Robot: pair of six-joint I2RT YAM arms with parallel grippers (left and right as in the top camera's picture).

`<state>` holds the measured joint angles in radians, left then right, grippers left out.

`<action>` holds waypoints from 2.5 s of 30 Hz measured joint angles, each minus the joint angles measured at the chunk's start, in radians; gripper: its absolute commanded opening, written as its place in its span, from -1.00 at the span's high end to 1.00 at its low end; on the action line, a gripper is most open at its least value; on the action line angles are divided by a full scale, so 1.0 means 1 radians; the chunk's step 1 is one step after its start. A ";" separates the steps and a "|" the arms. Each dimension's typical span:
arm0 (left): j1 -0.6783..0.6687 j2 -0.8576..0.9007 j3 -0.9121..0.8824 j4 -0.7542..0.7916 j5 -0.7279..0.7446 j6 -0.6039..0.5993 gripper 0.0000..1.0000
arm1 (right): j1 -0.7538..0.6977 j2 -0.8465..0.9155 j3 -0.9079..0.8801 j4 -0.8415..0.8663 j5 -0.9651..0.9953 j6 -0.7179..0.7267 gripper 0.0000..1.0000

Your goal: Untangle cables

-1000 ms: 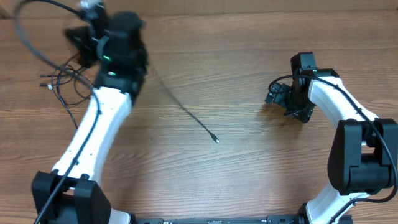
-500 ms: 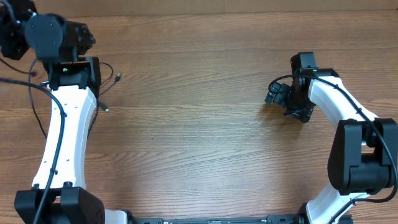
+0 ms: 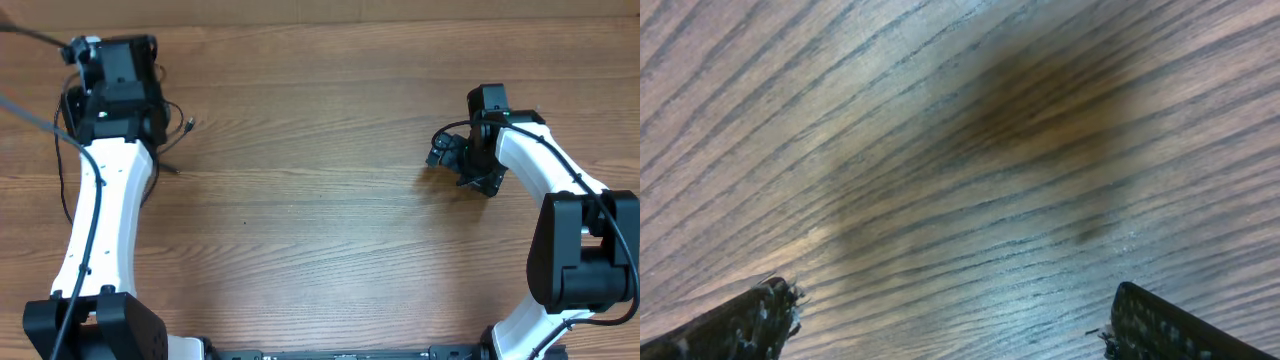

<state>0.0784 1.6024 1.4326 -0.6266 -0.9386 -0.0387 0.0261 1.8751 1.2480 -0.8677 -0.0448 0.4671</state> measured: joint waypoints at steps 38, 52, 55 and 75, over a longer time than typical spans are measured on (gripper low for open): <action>0.053 0.000 0.000 -0.161 0.861 -0.225 -0.99 | 0.000 0.000 0.000 0.000 0.000 0.000 -1.00; 0.053 0.000 0.000 -0.161 0.865 -0.225 -0.99 | 0.000 0.000 0.000 0.000 0.000 0.000 -1.00; 0.053 0.000 0.000 -0.161 0.865 -0.225 -0.99 | 0.000 0.000 0.000 0.000 0.000 0.000 -1.00; 0.053 0.000 0.000 -0.161 0.866 -0.225 -0.99 | 0.000 -0.259 0.000 0.000 0.000 0.000 -1.00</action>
<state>0.1318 1.6024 1.4330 -0.7876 -0.0731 -0.2634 0.0261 1.6161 1.2480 -0.8680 -0.0444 0.4667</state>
